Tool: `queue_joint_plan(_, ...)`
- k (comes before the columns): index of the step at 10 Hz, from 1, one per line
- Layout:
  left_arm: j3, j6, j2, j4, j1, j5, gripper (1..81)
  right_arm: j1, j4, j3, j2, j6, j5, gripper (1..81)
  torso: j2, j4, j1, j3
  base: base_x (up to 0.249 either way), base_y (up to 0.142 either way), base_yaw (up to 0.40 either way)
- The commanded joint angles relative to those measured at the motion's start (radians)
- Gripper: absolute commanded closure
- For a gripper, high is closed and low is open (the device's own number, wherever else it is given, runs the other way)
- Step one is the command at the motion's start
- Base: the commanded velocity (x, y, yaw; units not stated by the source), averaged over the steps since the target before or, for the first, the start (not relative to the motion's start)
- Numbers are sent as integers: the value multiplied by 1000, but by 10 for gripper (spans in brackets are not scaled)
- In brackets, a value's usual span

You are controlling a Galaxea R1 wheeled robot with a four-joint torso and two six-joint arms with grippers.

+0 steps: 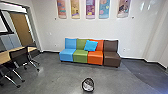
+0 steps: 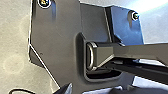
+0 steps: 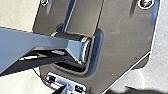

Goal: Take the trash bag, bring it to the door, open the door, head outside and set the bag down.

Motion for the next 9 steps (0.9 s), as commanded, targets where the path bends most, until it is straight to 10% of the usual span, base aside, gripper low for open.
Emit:
queue_joint_plan(1, 5, 7, -2, 8, -35, 59, 10, 32, -6, 6, 1, -3, -69, 10, 0, 0, 0, 0, 101, 0, 0)
queue_joint_plan(9, 5, 7, -2, 8, -35, 59, 10, 32, -6, -1, 2, -3, -69, 10, 0, 0, -1, 0, 109, 0, 0)
